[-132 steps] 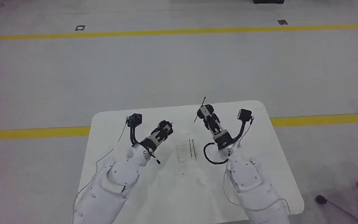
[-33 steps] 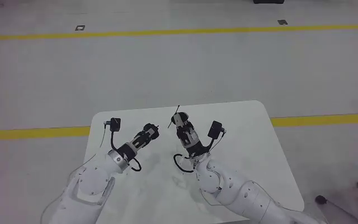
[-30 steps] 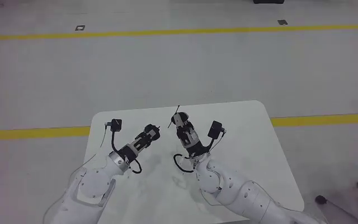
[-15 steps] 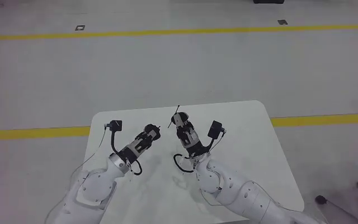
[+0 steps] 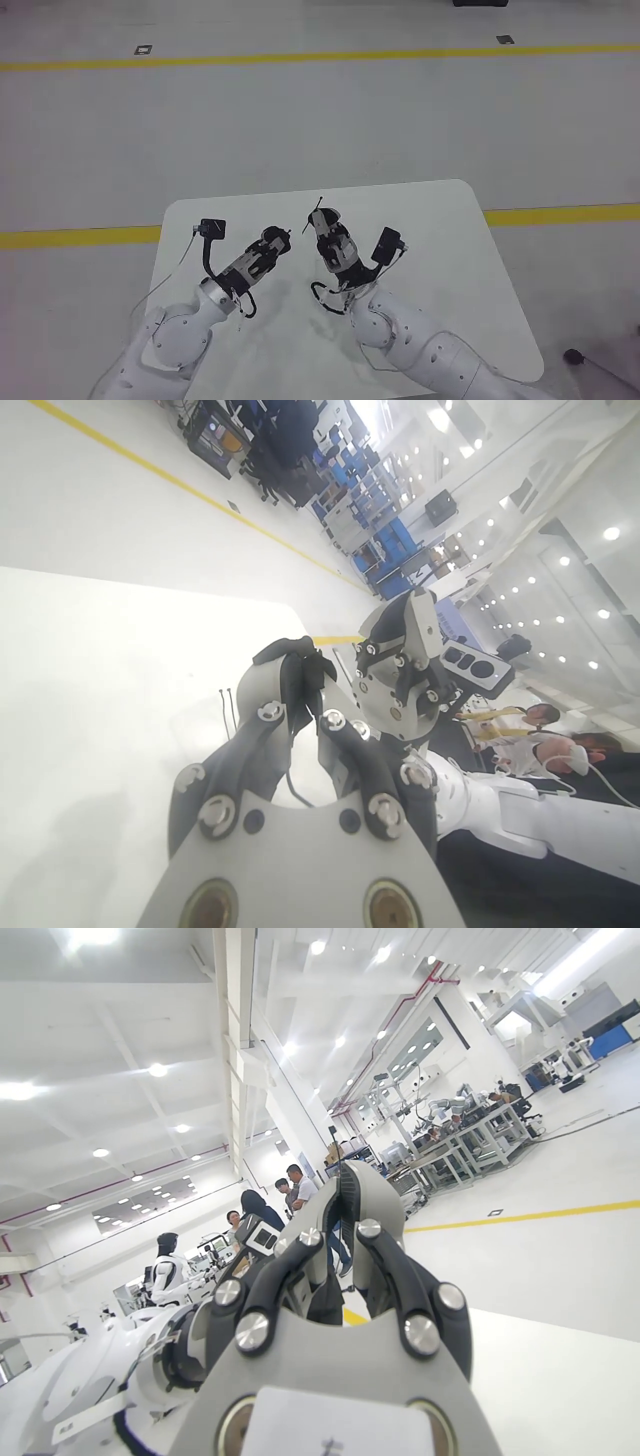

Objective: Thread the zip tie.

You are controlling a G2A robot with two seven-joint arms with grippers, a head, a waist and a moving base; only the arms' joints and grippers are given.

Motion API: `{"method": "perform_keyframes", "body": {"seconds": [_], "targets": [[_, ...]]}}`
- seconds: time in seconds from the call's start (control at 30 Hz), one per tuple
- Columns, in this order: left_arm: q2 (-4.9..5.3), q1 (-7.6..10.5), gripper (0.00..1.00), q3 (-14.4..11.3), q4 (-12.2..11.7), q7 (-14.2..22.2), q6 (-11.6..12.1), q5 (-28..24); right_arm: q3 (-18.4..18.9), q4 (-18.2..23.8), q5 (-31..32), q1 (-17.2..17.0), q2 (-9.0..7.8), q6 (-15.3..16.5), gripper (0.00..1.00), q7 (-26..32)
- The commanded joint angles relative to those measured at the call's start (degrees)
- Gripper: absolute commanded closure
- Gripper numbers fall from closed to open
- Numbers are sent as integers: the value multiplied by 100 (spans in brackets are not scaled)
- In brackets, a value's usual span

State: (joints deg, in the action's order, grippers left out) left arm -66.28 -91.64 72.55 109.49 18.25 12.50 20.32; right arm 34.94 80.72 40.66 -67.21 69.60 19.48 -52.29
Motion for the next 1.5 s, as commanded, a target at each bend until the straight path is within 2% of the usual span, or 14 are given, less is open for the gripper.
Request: {"method": "perform_keyframes", "body": {"seconds": [0.0,0.27,0.37,0.73,1.1,1.47], "targets": [[1,1,100,-1,3,2,2,9,-2,-58,99,5,13,0,100,-102],[0,3,100,-4,0,-8,-4,8,7,-54,115,3,13,-21,100,-81],[-4,31,100,-52,-18,-34,-65,-14,126,5,287,-71,28,-92,100,-46],[12,80,100,-107,30,47,-166,-76,313,-221,755,-108,198,0,100,-250],[31,104,100,-105,48,41,-257,-124,178,-479,760,11,371,0,100,-393],[32,105,100,-103,51,41,-266,-100,159,-478,710,6,378,0,100,-430]]}}
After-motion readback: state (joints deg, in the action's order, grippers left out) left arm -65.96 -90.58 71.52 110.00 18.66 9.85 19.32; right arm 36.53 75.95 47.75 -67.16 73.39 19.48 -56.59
